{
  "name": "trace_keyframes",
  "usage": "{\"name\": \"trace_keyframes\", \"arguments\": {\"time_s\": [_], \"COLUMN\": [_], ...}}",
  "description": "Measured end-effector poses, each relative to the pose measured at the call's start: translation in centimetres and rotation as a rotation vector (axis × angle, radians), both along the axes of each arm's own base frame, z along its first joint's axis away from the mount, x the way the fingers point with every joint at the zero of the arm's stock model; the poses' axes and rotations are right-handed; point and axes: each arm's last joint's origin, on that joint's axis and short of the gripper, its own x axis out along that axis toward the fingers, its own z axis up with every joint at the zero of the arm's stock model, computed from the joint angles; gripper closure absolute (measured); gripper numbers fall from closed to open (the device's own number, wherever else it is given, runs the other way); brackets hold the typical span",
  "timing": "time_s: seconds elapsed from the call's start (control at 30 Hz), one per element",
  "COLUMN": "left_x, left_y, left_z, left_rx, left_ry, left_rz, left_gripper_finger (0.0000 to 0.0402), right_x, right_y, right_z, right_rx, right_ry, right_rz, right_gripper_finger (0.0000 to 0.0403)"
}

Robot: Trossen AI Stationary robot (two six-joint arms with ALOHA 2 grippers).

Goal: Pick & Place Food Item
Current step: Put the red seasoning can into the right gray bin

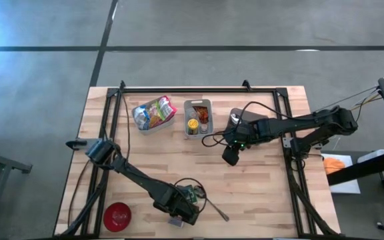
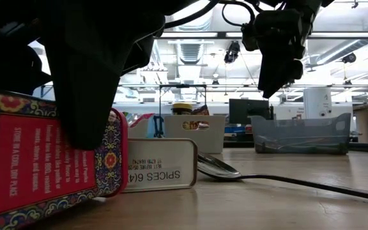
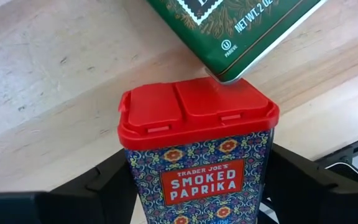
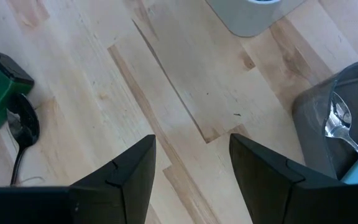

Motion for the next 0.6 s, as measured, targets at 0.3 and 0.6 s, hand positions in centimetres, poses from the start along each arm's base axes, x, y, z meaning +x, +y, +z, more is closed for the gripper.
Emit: {"name": "trace_keyframes", "arguments": {"time_s": [0.3,0.6], "left_x": [-0.2,-1.0], "left_y": [0.0,0.5], "left_z": [1.4,8.3], "left_rx": [-0.053,-0.133], "left_ry": [-0.036,-0.307], "left_rz": [-0.126,-0.281], "left_gripper_finger": [0.0124,0.0124], "right_x": [0.0,0.0], "right_y": [0.0,0.0], "right_z": [0.0,0.0], "right_rx": [0.000,0.000], "right_ry": [0.000,0.000], "right_rz": [0.000,0.000], "right_gripper_finger": [0.0200,0.0200]}}
